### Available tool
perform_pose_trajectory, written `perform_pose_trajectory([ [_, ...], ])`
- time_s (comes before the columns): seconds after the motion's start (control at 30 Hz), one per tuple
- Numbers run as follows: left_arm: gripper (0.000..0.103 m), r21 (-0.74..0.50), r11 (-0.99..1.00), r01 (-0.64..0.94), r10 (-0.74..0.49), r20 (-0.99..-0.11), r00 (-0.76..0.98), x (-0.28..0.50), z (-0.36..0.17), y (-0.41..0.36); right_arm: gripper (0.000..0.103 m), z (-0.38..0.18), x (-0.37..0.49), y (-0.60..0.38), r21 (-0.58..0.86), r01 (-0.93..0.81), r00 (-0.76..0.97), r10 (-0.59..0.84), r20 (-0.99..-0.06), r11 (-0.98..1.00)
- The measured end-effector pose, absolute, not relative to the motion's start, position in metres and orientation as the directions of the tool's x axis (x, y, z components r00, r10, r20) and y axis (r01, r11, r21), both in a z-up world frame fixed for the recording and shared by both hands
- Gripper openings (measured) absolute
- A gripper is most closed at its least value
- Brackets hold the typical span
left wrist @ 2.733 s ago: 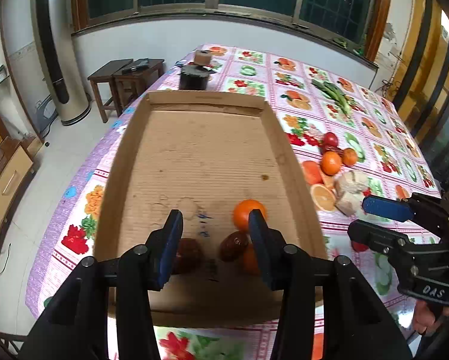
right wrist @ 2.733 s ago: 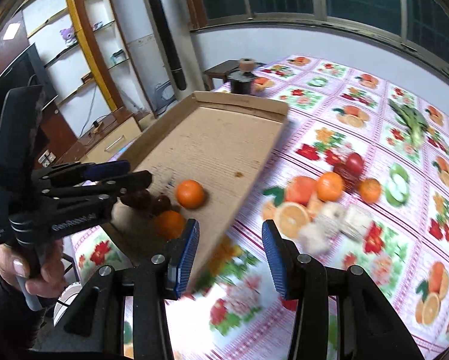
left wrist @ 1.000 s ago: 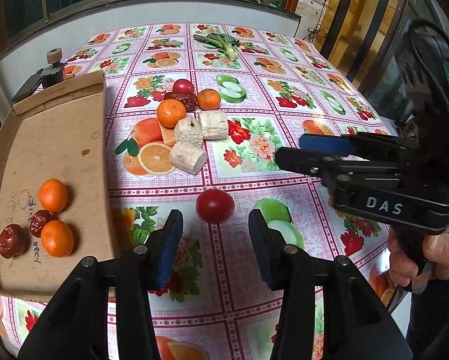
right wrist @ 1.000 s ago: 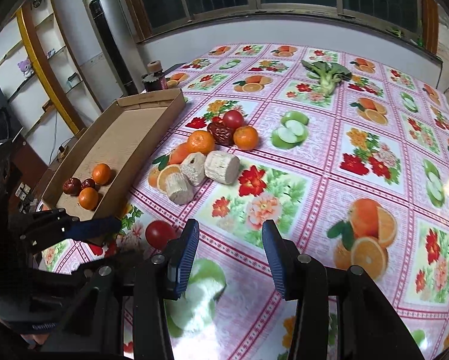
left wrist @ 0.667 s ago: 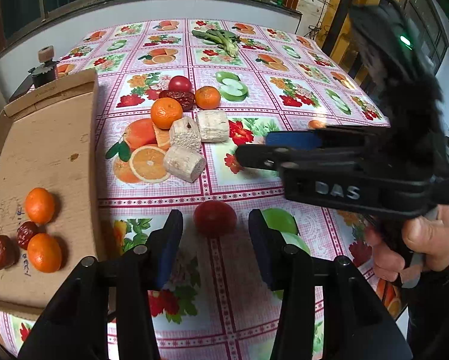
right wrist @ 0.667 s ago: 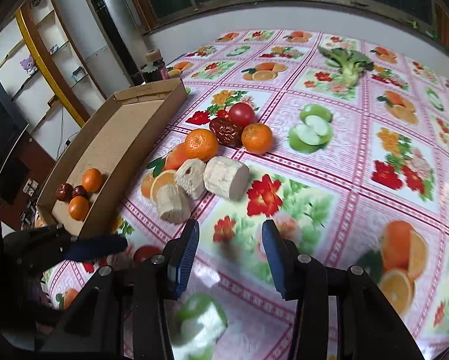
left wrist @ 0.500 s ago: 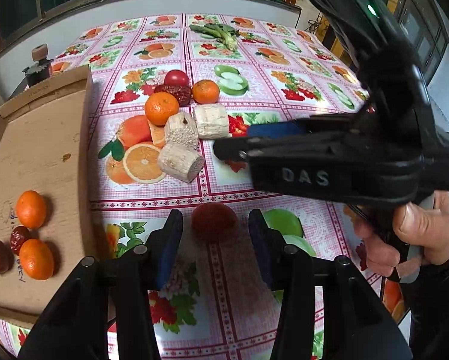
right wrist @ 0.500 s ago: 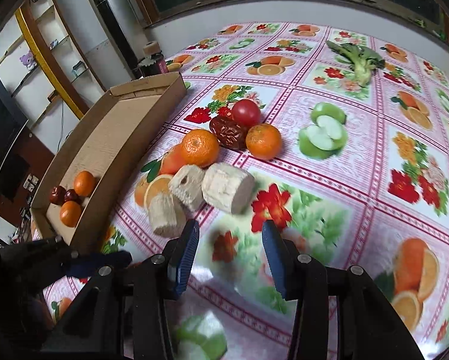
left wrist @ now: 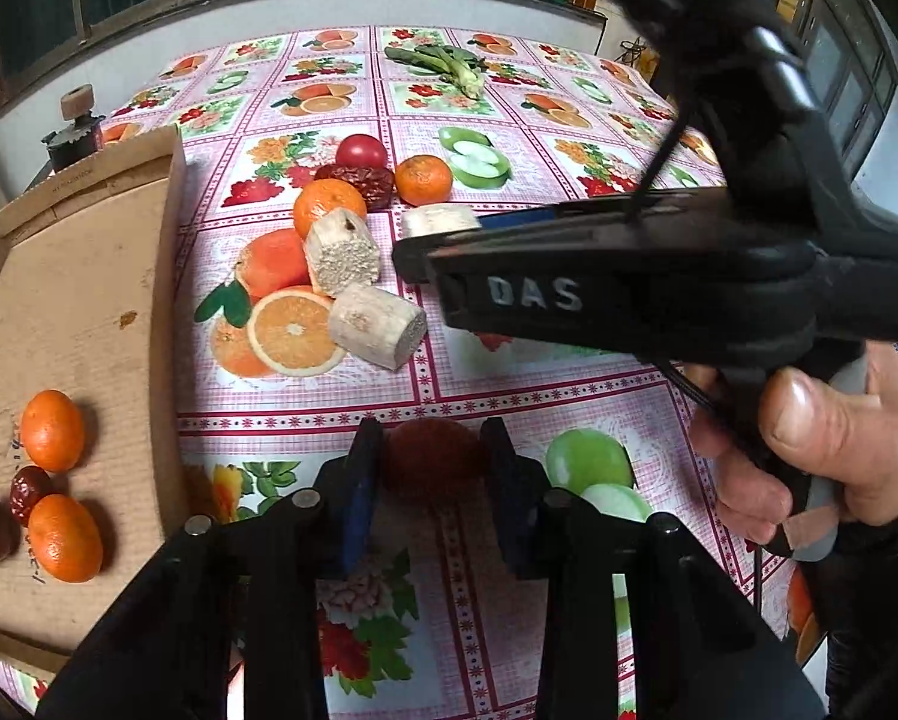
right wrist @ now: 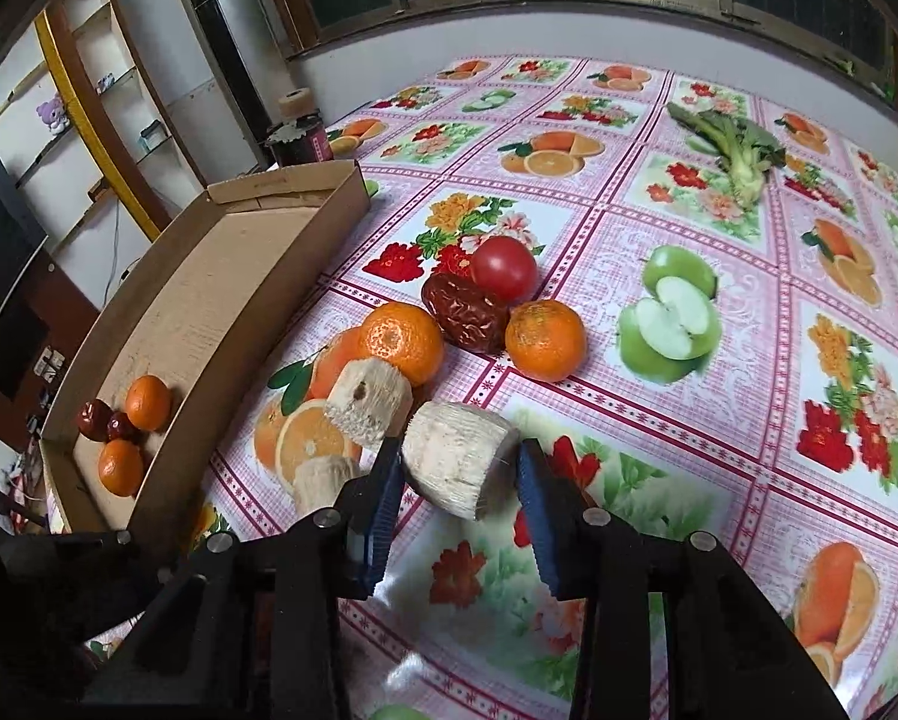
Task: Organize fruits
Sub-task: 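Move the left gripper to the red tomato while the right gripper reaches a white yam piece, then grasp the red tomato with the left gripper while the right gripper grasps the yam piece, then carry the tomato and yam piece into the tray and lower them with both grippers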
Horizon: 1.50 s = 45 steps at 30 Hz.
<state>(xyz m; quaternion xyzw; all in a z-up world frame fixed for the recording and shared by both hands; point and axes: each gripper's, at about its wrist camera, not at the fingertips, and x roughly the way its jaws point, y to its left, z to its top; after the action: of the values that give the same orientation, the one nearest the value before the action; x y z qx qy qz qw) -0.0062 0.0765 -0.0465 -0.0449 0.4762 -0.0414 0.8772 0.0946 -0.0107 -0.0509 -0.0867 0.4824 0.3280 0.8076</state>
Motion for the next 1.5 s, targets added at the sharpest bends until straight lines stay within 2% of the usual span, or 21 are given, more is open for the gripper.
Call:
perform_pose_trajectory([
  [0.5, 0.031, -0.1, 0.995, -0.012, -0.071, -0.782, 0.619, -0.022, -0.008, 0.095, 0.039, -0.005, 0.063, -0.041, 0.208, -0.58, 0.387, 0.491, -0.781, 0.788],
  [1.5, 0.031, -0.102, 0.988, -0.114, 0.0, -0.747, 0.665, -0.041, 0.014, 0.153, 0.039, 0.013, 0.038, 0.01, 0.202, -0.651, 0.358, 0.531, -0.768, 0.731],
])
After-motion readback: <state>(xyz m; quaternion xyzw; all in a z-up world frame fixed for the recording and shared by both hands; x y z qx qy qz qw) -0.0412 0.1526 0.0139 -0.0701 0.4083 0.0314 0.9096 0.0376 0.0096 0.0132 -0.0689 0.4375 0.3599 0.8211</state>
